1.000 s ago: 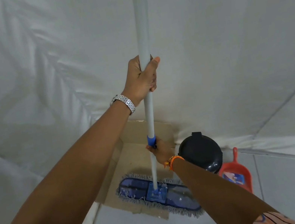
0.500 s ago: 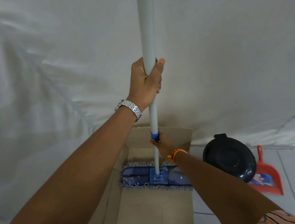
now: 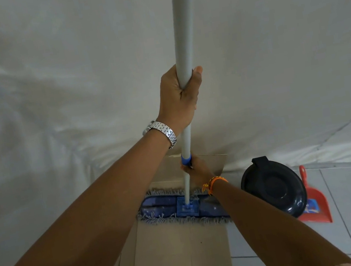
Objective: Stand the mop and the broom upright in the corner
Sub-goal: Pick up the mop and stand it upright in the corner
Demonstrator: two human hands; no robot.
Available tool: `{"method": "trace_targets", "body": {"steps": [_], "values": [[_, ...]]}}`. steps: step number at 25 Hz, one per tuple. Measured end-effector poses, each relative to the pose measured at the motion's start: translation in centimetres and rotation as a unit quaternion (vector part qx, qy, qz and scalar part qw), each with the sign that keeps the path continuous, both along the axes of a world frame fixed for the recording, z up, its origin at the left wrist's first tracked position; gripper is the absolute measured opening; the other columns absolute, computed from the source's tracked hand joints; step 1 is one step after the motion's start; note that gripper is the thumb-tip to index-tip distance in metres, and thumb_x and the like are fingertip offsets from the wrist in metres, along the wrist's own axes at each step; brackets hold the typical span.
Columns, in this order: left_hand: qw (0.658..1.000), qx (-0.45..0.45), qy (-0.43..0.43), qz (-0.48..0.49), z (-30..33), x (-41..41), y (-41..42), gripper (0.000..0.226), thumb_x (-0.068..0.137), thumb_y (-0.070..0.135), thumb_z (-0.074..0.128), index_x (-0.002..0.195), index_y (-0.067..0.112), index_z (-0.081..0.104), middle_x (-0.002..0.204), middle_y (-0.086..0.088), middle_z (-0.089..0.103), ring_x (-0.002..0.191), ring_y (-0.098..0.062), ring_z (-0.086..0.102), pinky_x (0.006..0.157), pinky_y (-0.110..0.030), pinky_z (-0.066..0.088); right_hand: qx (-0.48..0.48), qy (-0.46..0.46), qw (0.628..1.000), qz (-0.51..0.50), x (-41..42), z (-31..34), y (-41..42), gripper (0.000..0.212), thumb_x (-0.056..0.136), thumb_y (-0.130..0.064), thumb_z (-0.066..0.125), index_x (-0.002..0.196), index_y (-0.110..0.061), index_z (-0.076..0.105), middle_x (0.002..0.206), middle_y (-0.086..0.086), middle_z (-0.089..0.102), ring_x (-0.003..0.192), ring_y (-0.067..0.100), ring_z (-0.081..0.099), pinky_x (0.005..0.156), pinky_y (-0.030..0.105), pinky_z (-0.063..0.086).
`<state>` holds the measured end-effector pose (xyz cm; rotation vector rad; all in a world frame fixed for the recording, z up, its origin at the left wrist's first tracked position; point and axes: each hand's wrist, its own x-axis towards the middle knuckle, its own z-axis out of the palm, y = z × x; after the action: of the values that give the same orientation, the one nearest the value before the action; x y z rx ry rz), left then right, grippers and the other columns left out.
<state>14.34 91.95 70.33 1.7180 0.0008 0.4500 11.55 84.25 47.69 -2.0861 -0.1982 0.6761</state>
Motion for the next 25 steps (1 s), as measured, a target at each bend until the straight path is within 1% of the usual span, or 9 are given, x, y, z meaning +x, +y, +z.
{"method": "trace_targets", "body": {"steps": [4, 7, 11, 13, 15, 17, 21, 23, 25], "values": [[1.0, -0.001, -0.014, 0.024, -0.9, 1.5, 1.9, 0.034, 0.1, 0.017, 0.058, 0.069, 0.019, 0.046, 0.048, 0.005, 0.045, 0.036, -0.012, 0.043, 0.038, -0.027, 0.042, 0.011, -0.001, 1.0, 0.023, 1.3, -0.5, 1.4, 0.036, 0.095, -0.012, 0.055, 0.13, -0.003, 0.049, 0.121, 0.022, 0.062, 0.11, 0.036, 0.058, 0.093, 0.038, 0.045], [1.0, 0.006, -0.011, 0.027, -1.6, 2.8, 2.8, 0.033, 0.1, 0.02, 0.058, 0.07, 0.019, 0.046, 0.047, 0.007, 0.046, 0.037, -0.012, 0.044, 0.04, -0.028, 0.043, 0.012, -0.002, 0.999, 0.03, 2.2, -0.9, 2.0, 0.038, 0.096, -0.01, 0.053, 0.132, -0.003, 0.045, 0.12, 0.023, 0.061, 0.11, 0.037, 0.057, 0.097, 0.045, 0.046], [1.0, 0.014, -0.001, 0.008, -1.3, 5.0, 3.6, 0.037, 0.1, 0.039, 0.056, 0.074, 0.016, 0.045, 0.047, 0.005, 0.045, 0.039, -0.013, 0.045, 0.044, -0.031, 0.046, 0.024, 0.005, 1.0, 0.005, 3.9, -0.9, 2.8, 0.033, 0.097, -0.008, 0.051, 0.128, 0.001, 0.044, 0.106, 0.018, 0.056, 0.098, 0.032, 0.053, 0.093, 0.046, 0.045], [1.0, 0.014, 0.005, 0.001, -1.1, 5.9, 4.1, 0.044, 0.098, 0.052, 0.052, 0.075, 0.015, 0.046, 0.047, 0.005, 0.045, 0.039, -0.013, 0.045, 0.047, -0.031, 0.046, 0.028, 0.019, 0.999, -0.013, 4.4, -1.0, 3.3, 0.027, 0.097, -0.008, 0.051, 0.122, 0.0, 0.044, 0.095, 0.012, 0.052, 0.09, 0.027, 0.049, 0.085, 0.044, 0.045], [1.0, 0.021, 0.009, 0.002, -1.5, 6.8, 4.6, 0.041, 0.102, 0.047, 0.046, 0.077, 0.014, 0.047, 0.05, 0.004, 0.046, 0.041, -0.012, 0.047, 0.051, -0.031, 0.046, 0.033, 0.03, 0.998, -0.042, 4.7, -1.4, 3.8, 0.017, 0.096, -0.008, 0.05, 0.111, -0.005, 0.041, 0.079, 0.002, 0.046, 0.083, 0.025, 0.046, 0.076, 0.039, 0.041], [0.999, 0.031, 0.017, 0.014, -1.9, 7.6, 4.8, 0.033, 0.104, 0.038, 0.042, 0.082, 0.014, 0.047, 0.054, 0.004, 0.047, 0.046, -0.011, 0.048, 0.055, -0.028, 0.047, 0.04, 0.037, 0.996, -0.071, 4.9, -1.6, 4.4, 0.016, 0.097, -0.008, 0.049, 0.11, -0.006, 0.04, 0.075, -0.001, 0.044, 0.081, 0.025, 0.046, 0.074, 0.037, 0.042], [0.991, 0.073, 0.042, 0.099, -2.6, 8.7, 5.1, 0.029, 0.102, 0.044, 0.046, 0.098, 0.015, 0.043, 0.072, 0.009, 0.054, 0.058, -0.002, 0.052, 0.063, -0.017, 0.048, 0.041, 0.035, 0.993, -0.11, 5.4, -1.7, 4.9, 0.034, 0.097, -0.013, 0.05, 0.128, -0.002, 0.039, 0.1, 0.016, 0.055, 0.086, 0.028, 0.052, 0.08, 0.042, 0.049], [0.973, 0.105, 0.055, 0.196, -3.7, 8.2, 5.2, 0.044, 0.096, 0.053, 0.055, 0.107, 0.012, 0.048, 0.086, 0.007, 0.057, 0.075, -0.008, 0.058, 0.075, -0.027, 0.052, 0.031, 0.046, 0.989, -0.134, 4.9, -1.7, 4.0, 0.043, 0.097, -0.015, 0.05, 0.135, -0.004, 0.035, 0.116, 0.021, 0.058, 0.092, 0.032, 0.056, 0.08, 0.038, 0.048], [0.944, 0.149, 0.078, 0.283, -5.6, 6.6, 4.7, 0.054, 0.091, 0.057, 0.061, 0.116, 0.01, 0.052, 0.106, 0.001, 0.06, 0.099, -0.02, 0.059, 0.087, -0.033, 0.048, 0.013, 0.051, 0.986, -0.157, 4.0, -1.8, 2.1, 0.043, 0.098, -0.017, 0.05, 0.137, -0.006, 0.034, 0.126, 0.022, 0.056, 0.101, 0.034, 0.058, 0.081, 0.035, 0.047]]}}
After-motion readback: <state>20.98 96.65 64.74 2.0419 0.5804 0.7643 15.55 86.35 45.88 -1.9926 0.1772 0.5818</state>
